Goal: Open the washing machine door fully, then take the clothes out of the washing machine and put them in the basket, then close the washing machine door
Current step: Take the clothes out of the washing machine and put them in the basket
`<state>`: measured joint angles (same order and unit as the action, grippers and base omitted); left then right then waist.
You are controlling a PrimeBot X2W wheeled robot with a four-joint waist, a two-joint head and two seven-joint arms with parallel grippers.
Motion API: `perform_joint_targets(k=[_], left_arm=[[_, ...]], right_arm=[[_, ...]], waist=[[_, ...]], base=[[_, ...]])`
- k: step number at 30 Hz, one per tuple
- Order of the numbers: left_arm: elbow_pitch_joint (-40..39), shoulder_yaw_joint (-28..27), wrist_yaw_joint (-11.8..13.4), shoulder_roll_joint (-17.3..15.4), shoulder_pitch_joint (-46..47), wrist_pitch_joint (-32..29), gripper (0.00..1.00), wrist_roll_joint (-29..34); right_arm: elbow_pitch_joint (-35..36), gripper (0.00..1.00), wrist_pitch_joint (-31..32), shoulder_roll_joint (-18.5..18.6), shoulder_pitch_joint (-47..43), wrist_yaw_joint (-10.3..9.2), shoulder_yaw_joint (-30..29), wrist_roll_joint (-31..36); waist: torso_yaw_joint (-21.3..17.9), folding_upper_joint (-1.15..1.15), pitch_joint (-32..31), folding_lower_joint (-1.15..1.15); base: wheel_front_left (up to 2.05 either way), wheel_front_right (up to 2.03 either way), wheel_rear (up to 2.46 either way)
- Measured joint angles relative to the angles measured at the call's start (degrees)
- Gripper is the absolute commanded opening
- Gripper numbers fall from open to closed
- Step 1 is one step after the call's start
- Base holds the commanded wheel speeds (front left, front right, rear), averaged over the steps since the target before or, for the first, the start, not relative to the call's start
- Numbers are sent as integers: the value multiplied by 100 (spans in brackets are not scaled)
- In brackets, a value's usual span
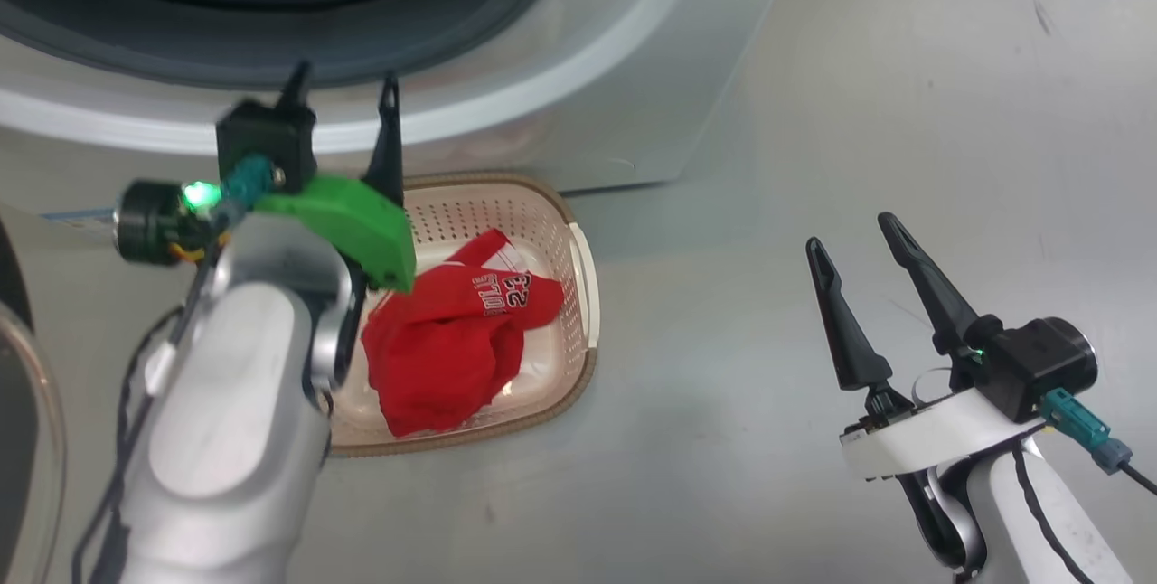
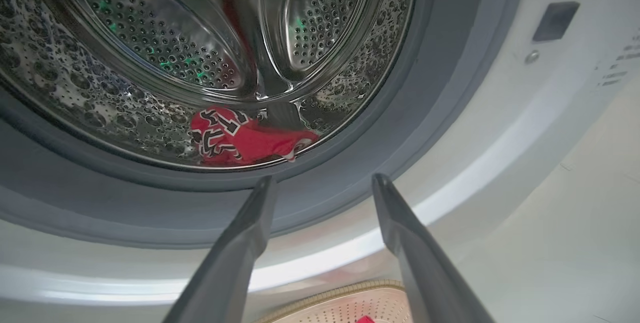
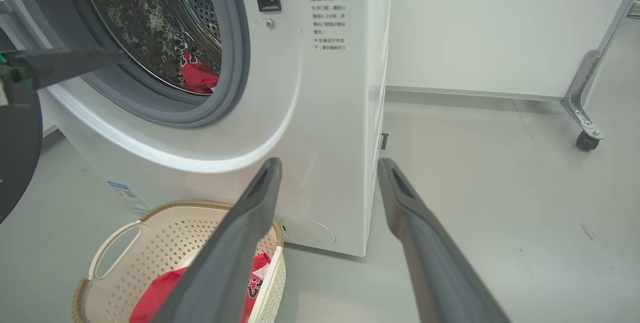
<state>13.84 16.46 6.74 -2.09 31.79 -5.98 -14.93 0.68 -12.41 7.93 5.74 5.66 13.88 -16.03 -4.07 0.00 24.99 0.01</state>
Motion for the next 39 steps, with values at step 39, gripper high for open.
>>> perform_joint_targets(k=[39], left_arm=[[2493, -1085, 2, -1028, 3343, -2119, 100, 364]], right_arm=[[-621, 100, -162, -147, 1040, 132, 668, -412]], waist=[[-1287, 0, 1472, 0]], base=[[0, 0, 0]])
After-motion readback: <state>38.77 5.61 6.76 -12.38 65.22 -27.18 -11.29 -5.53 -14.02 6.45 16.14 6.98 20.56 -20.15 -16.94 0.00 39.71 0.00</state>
